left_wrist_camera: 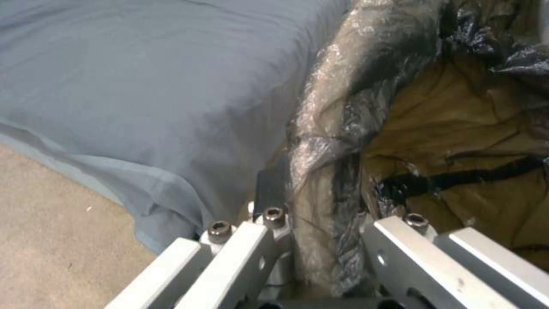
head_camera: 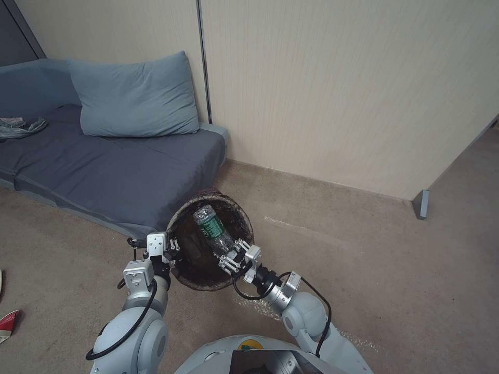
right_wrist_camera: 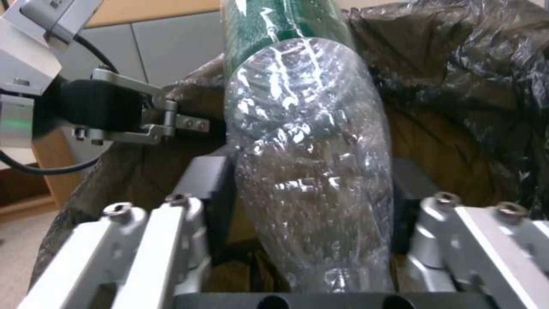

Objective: Pick up the trash bin, then pick up the garbage from the floor and place it into the trash bin.

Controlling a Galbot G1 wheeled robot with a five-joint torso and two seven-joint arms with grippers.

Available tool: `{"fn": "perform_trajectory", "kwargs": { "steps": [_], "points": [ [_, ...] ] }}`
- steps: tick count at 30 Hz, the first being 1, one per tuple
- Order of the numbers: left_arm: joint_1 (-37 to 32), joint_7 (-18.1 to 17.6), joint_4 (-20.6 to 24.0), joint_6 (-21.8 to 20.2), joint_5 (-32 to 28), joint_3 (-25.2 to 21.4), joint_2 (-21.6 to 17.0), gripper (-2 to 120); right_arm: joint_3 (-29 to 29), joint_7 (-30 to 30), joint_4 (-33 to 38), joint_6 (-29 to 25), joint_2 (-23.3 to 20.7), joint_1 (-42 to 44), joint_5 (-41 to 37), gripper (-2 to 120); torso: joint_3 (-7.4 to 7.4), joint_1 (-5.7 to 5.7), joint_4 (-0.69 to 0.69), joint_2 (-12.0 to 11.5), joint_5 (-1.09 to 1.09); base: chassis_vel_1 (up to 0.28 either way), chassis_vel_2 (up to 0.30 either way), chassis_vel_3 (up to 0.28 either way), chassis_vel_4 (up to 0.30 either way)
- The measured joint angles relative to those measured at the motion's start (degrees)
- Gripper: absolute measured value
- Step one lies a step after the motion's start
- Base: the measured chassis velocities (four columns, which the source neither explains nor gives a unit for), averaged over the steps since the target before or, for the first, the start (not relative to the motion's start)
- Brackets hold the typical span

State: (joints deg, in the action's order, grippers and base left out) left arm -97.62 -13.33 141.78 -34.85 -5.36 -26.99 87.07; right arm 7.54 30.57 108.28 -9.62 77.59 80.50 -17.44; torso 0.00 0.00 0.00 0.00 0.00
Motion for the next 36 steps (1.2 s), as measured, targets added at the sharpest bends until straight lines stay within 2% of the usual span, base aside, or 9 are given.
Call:
{"fn": "perform_trajectory", "kwargs": {
  "steps": [1, 5, 7, 10, 11, 14, 29, 33, 36],
  "points": [
    [0.00, 0.00, 0.00, 0.00, 0.00, 0.00, 0.00, 0, 0.05, 0.02, 0.19, 0.00, 0.01, 0.10, 0.09, 58, 0.00, 0.00, 0.00, 0.00, 0.00, 0.000, 0.000, 0.000, 0.000],
    [0.00, 0.00, 0.00, 0.00, 0.00, 0.00, 0.00, 0, 0.20, 0.06, 0.35, -0.01, -0.05, 0.16, 0.19, 68, 0.00, 0.00, 0.00, 0.00, 0.00, 0.000, 0.000, 0.000, 0.000],
    [0.00, 0.00, 0.00, 0.00, 0.00, 0.00, 0.00, 0, 0.34, 0.08, 0.44, -0.02, -0.10, 0.24, 0.22, 78, 0.00, 0.00, 0.00, 0.00, 0.00, 0.000, 0.000, 0.000, 0.000],
    [0.00, 0.00, 0.00, 0.00, 0.00, 0.00, 0.00, 0, 0.34, 0.08, 0.44, -0.02, -0.10, 0.24, 0.22, 78, 0.00, 0.00, 0.00, 0.00, 0.00, 0.000, 0.000, 0.000, 0.000],
    [0.00, 0.00, 0.00, 0.00, 0.00, 0.00, 0.00, 0, 0.46, 0.08, 0.50, -0.02, -0.17, 0.31, 0.24, 93, 0.00, 0.00, 0.00, 0.00, 0.00, 0.000, 0.000, 0.000, 0.000],
    [0.00, 0.00, 0.00, 0.00, 0.00, 0.00, 0.00, 0, 0.58, 0.09, 0.60, -0.04, -0.24, 0.40, 0.31, 99, 0.00, 0.00, 0.00, 0.00, 0.00, 0.000, 0.000, 0.000, 0.000],
    [0.00, 0.00, 0.00, 0.00, 0.00, 0.00, 0.00, 0, 1.70, 0.23, 2.23, -0.62, -0.22, 1.26, 1.18, 100, 0.00, 0.00, 0.00, 0.00, 0.01, 0.000, 0.000, 0.000, 0.000],
    [0.00, 0.00, 0.00, 0.00, 0.00, -0.01, 0.00, 0, 4.13, -2.30, 9.36, -1.19, 0.18, 3.31, 1.55, 100, 0.00, 0.00, 0.01, 0.00, 0.01, 0.000, 0.000, 0.000, 0.000],
    [0.00, 0.00, 0.00, 0.00, 0.00, -0.01, 0.00, 0, 12.28, -7.34, 22.07, -2.66, 1.73, 7.63, 0.87, 100, 0.00, 0.00, 0.00, 0.00, 0.01, 0.000, 0.000, 0.000, 0.000]
  ]
}}
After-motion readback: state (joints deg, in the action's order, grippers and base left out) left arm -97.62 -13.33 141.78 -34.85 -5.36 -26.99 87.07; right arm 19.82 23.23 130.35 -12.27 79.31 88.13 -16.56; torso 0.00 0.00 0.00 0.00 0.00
